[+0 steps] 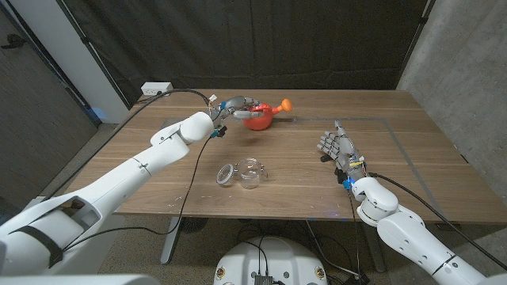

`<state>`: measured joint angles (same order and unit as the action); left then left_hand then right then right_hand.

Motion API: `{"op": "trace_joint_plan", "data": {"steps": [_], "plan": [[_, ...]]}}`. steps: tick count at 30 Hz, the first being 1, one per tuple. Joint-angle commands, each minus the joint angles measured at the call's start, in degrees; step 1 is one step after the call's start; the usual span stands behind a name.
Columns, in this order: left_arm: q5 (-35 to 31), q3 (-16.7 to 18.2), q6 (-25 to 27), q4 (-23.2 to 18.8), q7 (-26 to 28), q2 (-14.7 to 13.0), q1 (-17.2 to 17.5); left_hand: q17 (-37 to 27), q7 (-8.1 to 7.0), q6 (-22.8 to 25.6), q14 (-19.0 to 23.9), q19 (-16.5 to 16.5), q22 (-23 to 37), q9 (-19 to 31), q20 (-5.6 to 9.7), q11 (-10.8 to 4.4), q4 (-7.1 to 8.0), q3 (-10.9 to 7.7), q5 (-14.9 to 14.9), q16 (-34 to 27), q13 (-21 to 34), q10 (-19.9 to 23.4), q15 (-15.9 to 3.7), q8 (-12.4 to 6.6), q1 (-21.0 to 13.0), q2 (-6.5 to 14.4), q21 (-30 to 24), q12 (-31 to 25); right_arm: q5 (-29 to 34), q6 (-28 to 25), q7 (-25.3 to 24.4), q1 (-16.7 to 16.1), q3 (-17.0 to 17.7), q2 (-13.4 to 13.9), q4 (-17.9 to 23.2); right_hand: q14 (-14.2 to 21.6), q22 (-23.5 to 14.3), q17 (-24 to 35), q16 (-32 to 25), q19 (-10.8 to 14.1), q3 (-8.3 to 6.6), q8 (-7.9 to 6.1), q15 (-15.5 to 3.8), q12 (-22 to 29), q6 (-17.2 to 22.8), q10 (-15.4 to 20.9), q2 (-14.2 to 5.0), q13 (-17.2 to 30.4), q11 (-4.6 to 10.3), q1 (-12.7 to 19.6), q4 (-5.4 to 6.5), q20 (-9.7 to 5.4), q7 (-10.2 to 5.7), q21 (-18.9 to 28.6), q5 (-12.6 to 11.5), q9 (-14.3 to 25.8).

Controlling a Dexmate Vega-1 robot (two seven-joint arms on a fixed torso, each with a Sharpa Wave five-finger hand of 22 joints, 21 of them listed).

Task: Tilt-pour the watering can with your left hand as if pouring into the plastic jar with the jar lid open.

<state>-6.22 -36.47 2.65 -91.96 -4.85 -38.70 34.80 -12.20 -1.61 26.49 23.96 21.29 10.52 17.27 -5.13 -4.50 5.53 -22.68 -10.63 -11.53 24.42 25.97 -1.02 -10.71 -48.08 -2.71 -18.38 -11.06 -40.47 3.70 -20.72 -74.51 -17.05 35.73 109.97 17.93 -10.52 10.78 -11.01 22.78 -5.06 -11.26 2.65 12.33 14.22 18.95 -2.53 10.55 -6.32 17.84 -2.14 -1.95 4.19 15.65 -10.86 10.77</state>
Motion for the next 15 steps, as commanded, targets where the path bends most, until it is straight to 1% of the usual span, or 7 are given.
{"op": "trace_joint_plan", "data": {"steps": [1, 9, 10, 11, 15], "plan": [[8.54, 1.96, -3.98, 4.50, -2.79, 1.20, -0.05, 0.06, 1.00, 0.17, 0.79, 0.82, 0.06, -0.01, 0.42, 0.46, 0.03, 0.22, -0.59, -0.43, -0.05, 0.50, -0.21, -0.46, 0.02, 0.29, -0.38, -0.43, 0.19, -1.21, -0.34, 1.29, -0.67, -0.25, -0.07, 0.34, -0.31, 0.09, -0.03, 0.72, 0.31, -0.15, -0.11, -0.08, 0.64, 0.65, -0.45, 0.19, 0.05, -0.07, -0.03, -0.03, -0.06, -0.11, -0.09, 0.16], [11.83, 2.41, -5.60, 6.09, -4.29, 1.32, 0.01, 0.15, 1.24, 0.06, 1.01, 1.16, 0.05, -0.18, 0.56, 0.54, 0.04, 0.31, -0.59, -0.46, -0.26, 0.51, 0.13, -0.56, 0.08, 0.32, -0.36, -0.45, 0.39, -1.87, -0.41, 2.49, -1.37, -0.71, -0.56, 0.30, -0.32, 0.09, -0.01, 0.77, 0.33, -0.14, 0.01, -0.10, 0.65, 0.61, -0.47, 0.19, 0.14, -0.08, -0.06, -0.02, -0.06, -0.19, -0.09, 0.16], [12.40, 2.58, -5.85, 5.97, -4.58, 1.22, 0.18, 0.16, 1.24, 0.00, 1.02, 1.20, 0.04, -0.21, 0.61, 0.60, 0.05, 0.33, -0.59, -0.46, -0.30, 0.53, 0.20, -0.56, 0.10, 0.32, -0.35, -0.46, 0.41, -1.95, -0.40, 2.60, -1.45, -0.74, -0.58, 0.31, -0.32, 0.09, -0.01, 0.77, 0.34, -0.14, 0.04, -0.09, 0.65, 0.63, -0.47, 0.19, 0.07, -0.08, -0.06, -0.02, -0.06, -0.21, -0.09, 0.16], [12.85, 2.81, -6.13, 5.60, -4.63, 1.03, 0.49, 0.18, 1.35, -0.12, 1.00, 1.20, 0.04, -0.27, 0.61, 1.00, 0.07, 0.37, -0.58, -0.43, -0.36, 0.26, 0.27, -0.55, 0.14, 0.34, -0.30, -0.37, 0.45, -2.04, -0.42, 2.72, -1.53, -0.77, -0.61, 0.30, -0.32, 0.09, 0.00, 0.77, 0.34, -0.13, -0.01, -0.09, 0.64, 0.64, -0.48, 0.19, 0.06, -0.08, -0.07, -0.01, -0.08, -0.22, -0.09, 0.16], [15.00, 4.12, -6.78, 3.68, -4.45, 0.16, 2.23, 0.21, 1.49, -0.46, 0.93, 1.25, 0.03, -0.37, 0.60, 1.10, 0.13, 0.47, -0.56, -0.39, -0.48, 0.17, 0.40, -0.49, 0.27, 0.35, -0.23, -0.35, 0.51, -2.18, -0.28, 3.17, -1.81, -0.93, -0.85, 0.31, -0.32, 0.09, 0.00, 0.77, 0.35, -0.12, 0.00, -0.09, 0.62, 0.66, -0.49, 0.19, 0.06, -0.08, -0.08, -0.03, -0.11, -0.26, -0.09, 0.17]]}}
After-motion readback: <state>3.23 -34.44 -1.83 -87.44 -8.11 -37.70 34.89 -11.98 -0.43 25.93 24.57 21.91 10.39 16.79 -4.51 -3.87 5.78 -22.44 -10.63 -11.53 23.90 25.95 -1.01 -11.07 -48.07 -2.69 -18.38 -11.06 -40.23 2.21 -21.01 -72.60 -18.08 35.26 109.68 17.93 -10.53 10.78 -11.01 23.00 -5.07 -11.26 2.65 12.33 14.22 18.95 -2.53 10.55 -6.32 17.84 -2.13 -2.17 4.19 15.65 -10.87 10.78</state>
